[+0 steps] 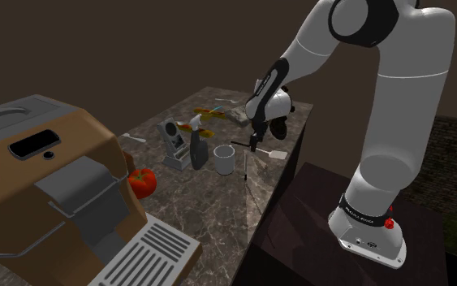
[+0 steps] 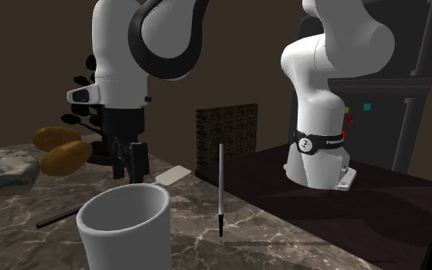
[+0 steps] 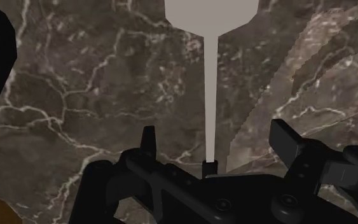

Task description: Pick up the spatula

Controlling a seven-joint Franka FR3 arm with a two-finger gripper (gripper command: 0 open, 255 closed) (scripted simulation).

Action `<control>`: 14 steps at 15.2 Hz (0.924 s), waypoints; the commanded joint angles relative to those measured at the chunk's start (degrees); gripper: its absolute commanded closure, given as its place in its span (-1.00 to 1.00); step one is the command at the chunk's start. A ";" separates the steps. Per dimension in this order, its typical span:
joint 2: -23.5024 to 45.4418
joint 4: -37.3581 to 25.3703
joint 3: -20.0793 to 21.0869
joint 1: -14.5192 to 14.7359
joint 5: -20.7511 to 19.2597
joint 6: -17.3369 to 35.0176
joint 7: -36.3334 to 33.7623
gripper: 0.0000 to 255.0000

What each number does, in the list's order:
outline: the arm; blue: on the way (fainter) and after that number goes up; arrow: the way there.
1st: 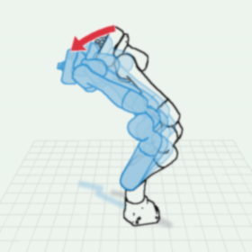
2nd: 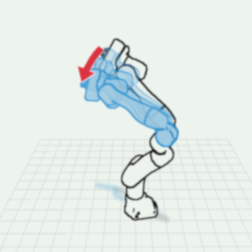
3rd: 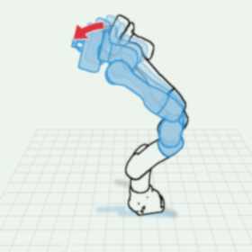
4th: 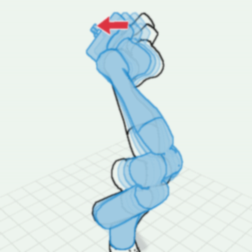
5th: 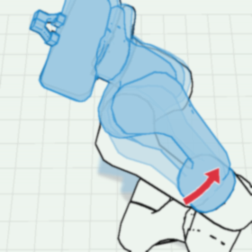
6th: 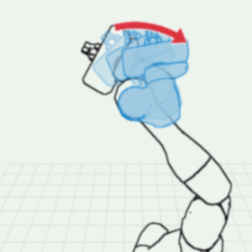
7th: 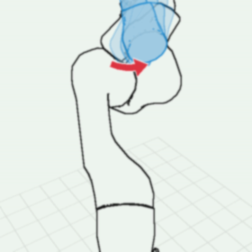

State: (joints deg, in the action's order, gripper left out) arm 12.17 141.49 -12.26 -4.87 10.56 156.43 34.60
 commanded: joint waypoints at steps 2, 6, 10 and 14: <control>0.67 -0.03 0.25 -0.13 0.48 0.66 0.34 1.00; 0.66 -0.01 0.24 -0.12 0.47 0.66 0.33 1.00; 0.66 -0.02 0.24 -0.12 0.47 0.66 0.33 1.00; -1.87 0.14 -0.62 0.44 -1.28 -1.62 -1.03 1.00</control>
State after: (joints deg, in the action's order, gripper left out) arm 11.07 141.55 -12.64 -4.63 9.82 155.50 34.04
